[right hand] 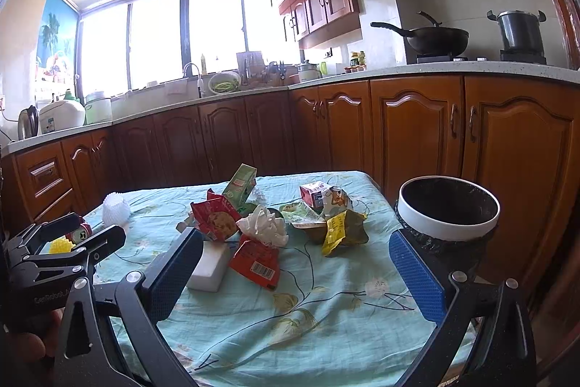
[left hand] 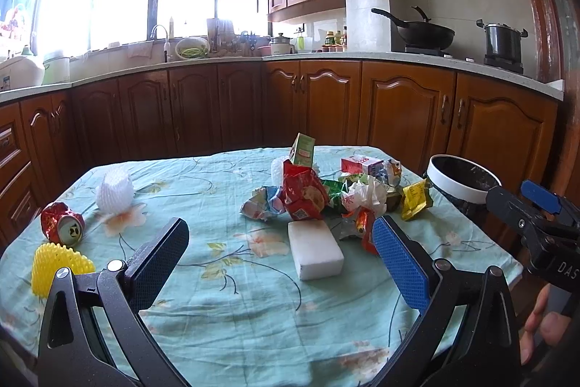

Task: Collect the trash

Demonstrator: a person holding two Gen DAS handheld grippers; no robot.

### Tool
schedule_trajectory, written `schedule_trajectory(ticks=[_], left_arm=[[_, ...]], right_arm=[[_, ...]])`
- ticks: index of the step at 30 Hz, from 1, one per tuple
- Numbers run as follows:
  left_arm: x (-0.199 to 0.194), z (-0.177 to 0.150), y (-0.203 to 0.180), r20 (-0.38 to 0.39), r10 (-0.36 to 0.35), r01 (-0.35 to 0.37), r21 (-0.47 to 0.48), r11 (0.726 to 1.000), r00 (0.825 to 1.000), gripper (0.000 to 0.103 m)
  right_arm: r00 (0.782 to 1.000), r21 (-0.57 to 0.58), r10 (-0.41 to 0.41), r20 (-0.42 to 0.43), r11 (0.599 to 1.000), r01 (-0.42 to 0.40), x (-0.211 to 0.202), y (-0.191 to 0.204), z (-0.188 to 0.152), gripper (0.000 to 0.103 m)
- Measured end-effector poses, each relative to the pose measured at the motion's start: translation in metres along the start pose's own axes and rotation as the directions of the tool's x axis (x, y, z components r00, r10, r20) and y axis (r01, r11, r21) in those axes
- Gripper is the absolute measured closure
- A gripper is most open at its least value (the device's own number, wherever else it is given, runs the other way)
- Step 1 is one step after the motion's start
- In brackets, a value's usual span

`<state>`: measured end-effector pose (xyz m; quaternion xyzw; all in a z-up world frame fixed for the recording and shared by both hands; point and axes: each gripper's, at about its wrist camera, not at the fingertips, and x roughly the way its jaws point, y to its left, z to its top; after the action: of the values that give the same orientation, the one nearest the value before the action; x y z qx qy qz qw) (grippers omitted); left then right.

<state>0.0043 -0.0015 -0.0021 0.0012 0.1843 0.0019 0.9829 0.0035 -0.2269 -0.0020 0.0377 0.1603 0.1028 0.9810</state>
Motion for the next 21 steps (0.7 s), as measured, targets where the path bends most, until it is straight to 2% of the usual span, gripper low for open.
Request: schedule_trajectory(ticks=[21], left_arm=[[0.0016,-0.0012,0.0015,-0.007,-0.002,0.002,-0.002,1.000,1.000,0.000]], right_arm=[[1.000,0.013,0.010,-0.021,1.000,-0.009,0.0028,-0.0021,-0.0018,0.000]])
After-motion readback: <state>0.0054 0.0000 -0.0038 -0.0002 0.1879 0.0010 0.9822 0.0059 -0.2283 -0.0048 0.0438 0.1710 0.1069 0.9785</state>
